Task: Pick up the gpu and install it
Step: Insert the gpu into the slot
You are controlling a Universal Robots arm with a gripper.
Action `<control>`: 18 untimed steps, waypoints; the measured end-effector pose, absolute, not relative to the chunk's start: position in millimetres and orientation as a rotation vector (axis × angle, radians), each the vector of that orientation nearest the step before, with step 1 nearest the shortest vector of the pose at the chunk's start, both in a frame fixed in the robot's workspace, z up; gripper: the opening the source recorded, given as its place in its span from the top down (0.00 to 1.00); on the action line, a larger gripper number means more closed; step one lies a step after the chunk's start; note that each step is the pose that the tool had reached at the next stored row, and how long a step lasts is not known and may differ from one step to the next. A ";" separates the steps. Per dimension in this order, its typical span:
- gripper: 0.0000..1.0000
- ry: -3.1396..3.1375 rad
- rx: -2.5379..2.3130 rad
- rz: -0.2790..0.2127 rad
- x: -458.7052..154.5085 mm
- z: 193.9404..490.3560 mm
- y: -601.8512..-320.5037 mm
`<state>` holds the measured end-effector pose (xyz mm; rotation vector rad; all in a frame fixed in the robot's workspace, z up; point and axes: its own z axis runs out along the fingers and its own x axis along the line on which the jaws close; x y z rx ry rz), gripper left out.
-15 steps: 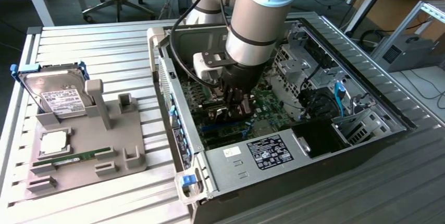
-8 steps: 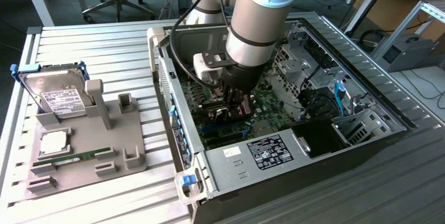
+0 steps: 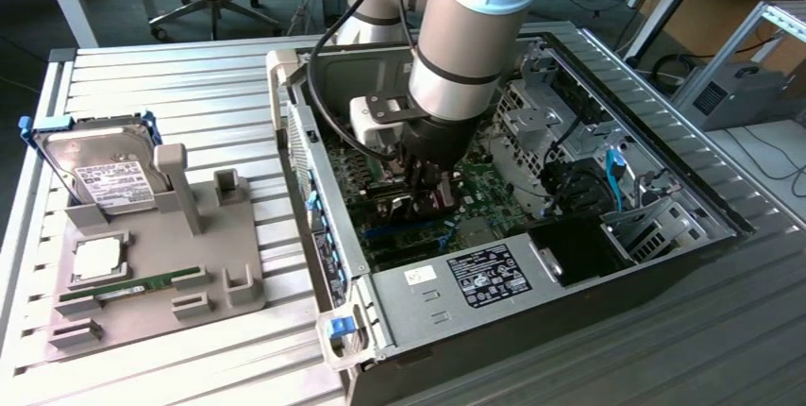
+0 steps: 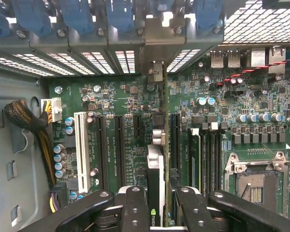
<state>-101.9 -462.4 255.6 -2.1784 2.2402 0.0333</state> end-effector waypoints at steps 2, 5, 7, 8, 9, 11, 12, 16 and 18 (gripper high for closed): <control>0.73 2.240 -2.178 0.033 -102.1 254.9 -462.4; 0.73 2.240 -2.179 0.033 -102.2 254.9 -462.4; 0.73 2.240 -2.178 0.033 -102.1 254.8 -462.4; 0.73 2.240 -2.178 0.033 -102.1 254.8 -462.4; 0.73 2.240 -2.178 0.033 -102.1 254.8 -462.4; 0.73 2.240 -2.179 0.033 -102.1 254.8 -462.4; 0.73 2.240 -2.178 0.033 -102.1 254.8 -462.4; 0.73 2.240 -2.178 0.033 -102.1 254.8 -462.4; 0.73 2.240 -2.178 0.033 -102.1 254.8 -462.4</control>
